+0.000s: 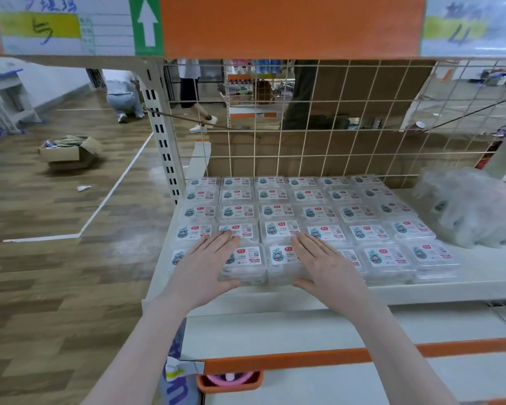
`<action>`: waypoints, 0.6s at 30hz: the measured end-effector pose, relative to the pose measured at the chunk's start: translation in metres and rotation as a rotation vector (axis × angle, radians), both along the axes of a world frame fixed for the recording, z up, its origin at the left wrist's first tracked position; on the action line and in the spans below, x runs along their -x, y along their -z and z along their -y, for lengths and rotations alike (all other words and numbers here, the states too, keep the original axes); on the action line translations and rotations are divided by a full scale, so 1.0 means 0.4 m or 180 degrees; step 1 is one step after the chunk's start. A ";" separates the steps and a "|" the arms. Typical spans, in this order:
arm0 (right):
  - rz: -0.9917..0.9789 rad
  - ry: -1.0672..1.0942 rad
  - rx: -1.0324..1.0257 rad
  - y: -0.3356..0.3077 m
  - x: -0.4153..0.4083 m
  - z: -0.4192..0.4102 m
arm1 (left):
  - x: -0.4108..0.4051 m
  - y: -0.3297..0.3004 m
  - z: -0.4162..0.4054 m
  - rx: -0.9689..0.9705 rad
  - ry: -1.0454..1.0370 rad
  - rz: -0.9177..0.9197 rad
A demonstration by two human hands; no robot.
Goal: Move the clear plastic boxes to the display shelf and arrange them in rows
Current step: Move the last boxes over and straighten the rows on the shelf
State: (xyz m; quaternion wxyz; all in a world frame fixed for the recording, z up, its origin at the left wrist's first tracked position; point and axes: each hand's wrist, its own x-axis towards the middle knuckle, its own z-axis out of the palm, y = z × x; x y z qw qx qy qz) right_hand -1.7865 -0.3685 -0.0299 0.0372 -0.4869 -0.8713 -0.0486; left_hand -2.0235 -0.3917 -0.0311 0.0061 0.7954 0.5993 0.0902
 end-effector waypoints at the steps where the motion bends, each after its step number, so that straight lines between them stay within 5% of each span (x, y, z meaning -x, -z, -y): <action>1: -0.0072 -0.0031 0.0051 0.000 0.000 0.001 | -0.001 0.000 0.000 -0.0003 -0.0006 0.0008; 18: -0.0140 0.0154 0.0335 -0.027 -0.180 0.016 | -0.120 -0.022 -0.013 0.0078 -0.0044 0.0100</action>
